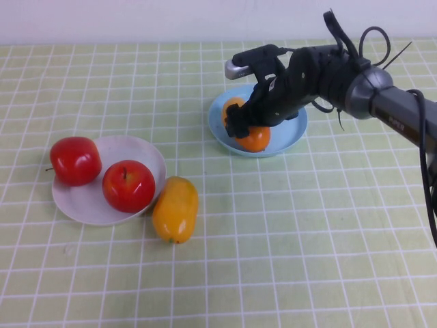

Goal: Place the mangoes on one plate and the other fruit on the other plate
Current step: Put another type of fruit in the right plate

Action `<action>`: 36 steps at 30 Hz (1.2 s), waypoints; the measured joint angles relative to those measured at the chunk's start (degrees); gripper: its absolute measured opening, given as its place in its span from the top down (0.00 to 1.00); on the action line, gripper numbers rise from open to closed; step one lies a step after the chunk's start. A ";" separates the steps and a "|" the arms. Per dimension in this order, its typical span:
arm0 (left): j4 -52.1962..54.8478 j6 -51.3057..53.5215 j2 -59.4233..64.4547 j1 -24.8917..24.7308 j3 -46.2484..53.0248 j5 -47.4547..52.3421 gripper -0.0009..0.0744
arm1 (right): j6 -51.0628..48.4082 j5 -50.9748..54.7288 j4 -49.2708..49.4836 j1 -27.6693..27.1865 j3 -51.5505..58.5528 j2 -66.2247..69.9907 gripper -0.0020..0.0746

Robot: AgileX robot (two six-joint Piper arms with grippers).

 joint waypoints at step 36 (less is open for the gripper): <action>0.00 0.00 0.00 0.09 0.00 0.00 0.98 | 24.09 30.19 -1.70 18.88 -4.70 -6.63 0.16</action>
